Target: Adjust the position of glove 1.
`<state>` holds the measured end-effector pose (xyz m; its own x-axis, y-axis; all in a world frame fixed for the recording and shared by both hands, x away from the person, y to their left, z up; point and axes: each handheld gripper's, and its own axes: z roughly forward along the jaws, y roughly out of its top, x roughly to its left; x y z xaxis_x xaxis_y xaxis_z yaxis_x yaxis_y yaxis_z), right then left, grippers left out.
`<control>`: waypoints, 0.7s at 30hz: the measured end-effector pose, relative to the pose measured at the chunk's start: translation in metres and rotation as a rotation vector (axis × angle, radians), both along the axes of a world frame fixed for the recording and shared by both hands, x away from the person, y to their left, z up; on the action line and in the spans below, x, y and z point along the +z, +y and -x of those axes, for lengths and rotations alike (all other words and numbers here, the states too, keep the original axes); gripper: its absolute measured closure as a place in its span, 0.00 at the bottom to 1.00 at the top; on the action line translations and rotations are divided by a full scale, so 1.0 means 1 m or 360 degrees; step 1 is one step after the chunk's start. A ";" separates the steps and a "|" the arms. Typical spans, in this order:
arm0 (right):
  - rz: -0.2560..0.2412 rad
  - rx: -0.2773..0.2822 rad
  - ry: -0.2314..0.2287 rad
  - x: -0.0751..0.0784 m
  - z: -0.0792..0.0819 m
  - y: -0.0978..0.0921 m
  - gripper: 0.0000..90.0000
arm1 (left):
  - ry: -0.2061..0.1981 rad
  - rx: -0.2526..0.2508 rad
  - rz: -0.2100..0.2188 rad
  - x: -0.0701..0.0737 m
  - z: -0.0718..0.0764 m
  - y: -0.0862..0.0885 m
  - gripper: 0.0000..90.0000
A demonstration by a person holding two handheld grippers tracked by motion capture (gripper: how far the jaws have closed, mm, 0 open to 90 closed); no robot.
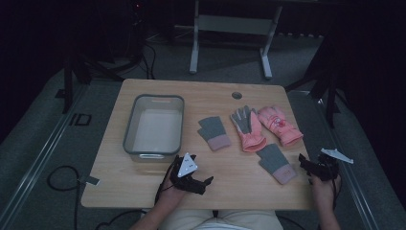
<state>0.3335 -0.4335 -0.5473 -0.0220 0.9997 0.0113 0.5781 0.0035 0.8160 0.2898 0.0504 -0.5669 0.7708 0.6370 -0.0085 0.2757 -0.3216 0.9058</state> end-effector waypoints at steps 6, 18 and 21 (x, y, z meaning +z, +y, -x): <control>-0.0022 0.0004 0.0012 0.007 0.000 0.000 0.18 | 0.0005 -0.0009 -0.0004 0.000 0.000 0.000 0.00; -0.0017 0.0065 -0.0048 0.031 -0.006 0.010 0.15 | 0.0011 -0.0010 0.0002 0.000 0.000 0.000 0.00; -0.0027 0.0073 -0.0072 0.039 -0.009 0.012 0.14 | 0.0008 -0.0011 0.0004 0.000 0.000 0.000 0.00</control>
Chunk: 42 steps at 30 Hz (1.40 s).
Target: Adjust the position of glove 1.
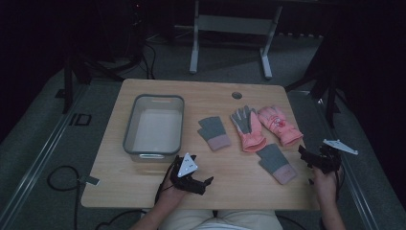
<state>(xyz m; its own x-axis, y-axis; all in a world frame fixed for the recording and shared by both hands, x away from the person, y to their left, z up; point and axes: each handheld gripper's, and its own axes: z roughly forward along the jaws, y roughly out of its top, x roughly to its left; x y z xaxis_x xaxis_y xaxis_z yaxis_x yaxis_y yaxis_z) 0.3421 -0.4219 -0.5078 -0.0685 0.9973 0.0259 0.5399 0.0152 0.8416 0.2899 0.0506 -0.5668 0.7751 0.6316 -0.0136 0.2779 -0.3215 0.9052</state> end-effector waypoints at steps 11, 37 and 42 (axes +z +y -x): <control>0.0062 -0.0068 -0.0141 0.033 -0.004 0.003 0.15 | 0.0019 -0.0009 0.0010 0.000 -0.001 0.001 0.00; -0.0024 0.0197 -0.0073 0.068 -0.027 0.050 0.13 | -0.0009 -0.0014 -0.0008 0.000 0.001 -0.001 0.00; -0.0097 0.0295 -0.0100 0.075 -0.033 0.067 0.13 | -0.0008 -0.0013 -0.0007 0.000 0.001 -0.001 0.00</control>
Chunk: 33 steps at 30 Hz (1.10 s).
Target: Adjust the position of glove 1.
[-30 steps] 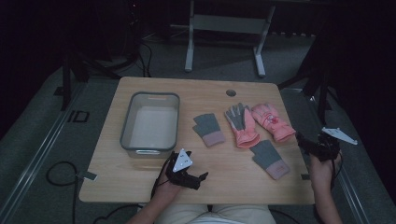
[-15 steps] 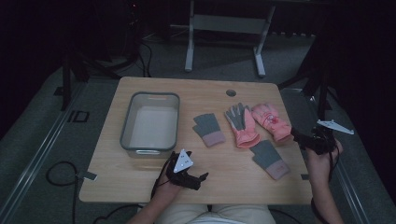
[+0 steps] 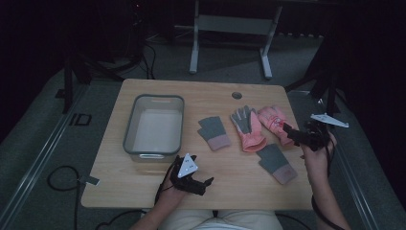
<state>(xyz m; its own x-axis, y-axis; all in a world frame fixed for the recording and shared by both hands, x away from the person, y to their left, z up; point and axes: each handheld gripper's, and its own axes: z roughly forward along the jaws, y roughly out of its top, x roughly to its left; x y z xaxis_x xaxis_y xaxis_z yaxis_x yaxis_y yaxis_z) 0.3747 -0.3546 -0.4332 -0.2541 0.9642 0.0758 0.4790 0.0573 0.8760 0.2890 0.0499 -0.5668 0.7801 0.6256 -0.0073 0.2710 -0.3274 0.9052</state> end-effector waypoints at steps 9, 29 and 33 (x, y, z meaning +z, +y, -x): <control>0.0013 0.0132 -0.0022 0.001 -0.008 0.033 0.13 | -0.0001 0.0000 -0.0001 0.000 0.000 0.000 0.00; 0.0128 0.0456 0.0038 -0.028 -0.023 0.110 0.30 | -0.0005 -0.0005 -0.0005 0.000 0.000 0.000 0.00; 0.0124 0.0500 0.0055 -0.036 -0.027 0.126 0.33 | -0.0006 -0.0008 -0.0001 0.000 0.000 0.000 0.00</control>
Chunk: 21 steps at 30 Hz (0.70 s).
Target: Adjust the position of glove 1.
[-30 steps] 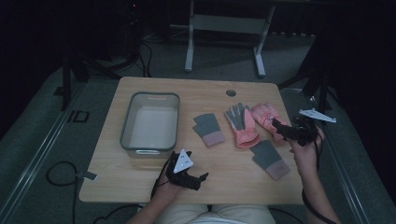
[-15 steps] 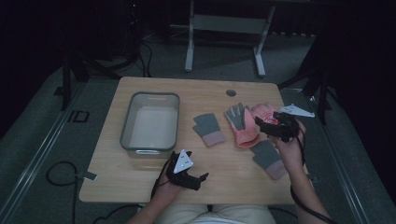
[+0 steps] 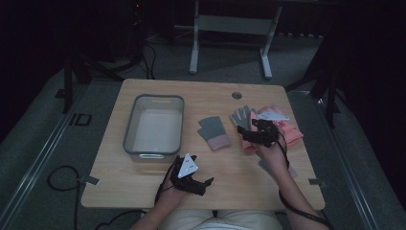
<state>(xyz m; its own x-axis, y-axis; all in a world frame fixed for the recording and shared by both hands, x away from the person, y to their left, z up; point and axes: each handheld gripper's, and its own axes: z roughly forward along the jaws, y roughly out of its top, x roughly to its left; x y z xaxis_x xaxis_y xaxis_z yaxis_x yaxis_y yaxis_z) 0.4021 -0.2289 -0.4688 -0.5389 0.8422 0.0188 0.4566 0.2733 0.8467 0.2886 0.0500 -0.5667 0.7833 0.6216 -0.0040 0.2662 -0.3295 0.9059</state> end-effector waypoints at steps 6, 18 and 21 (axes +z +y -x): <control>0.0002 0.0034 0.0015 -0.016 -0.005 0.019 0.38 | -0.0011 0.0009 -0.0001 0.000 0.001 -0.001 0.00; 0.0051 0.0185 0.0136 -0.039 -0.025 0.055 0.45 | -0.0004 0.0001 0.0005 0.000 0.001 0.000 0.00; 0.0074 0.0186 0.0179 -0.044 -0.031 0.064 0.50 | -0.0003 -0.0001 0.0011 0.000 0.000 0.001 0.00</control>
<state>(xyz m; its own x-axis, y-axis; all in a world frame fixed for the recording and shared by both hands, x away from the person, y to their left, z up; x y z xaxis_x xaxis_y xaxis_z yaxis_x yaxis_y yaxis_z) 0.4330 -0.1652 -0.5129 -0.6301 0.7751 0.0468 0.5106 0.3681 0.7771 0.2883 0.0505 -0.5668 0.7837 0.6211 -0.0067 0.2641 -0.3233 0.9087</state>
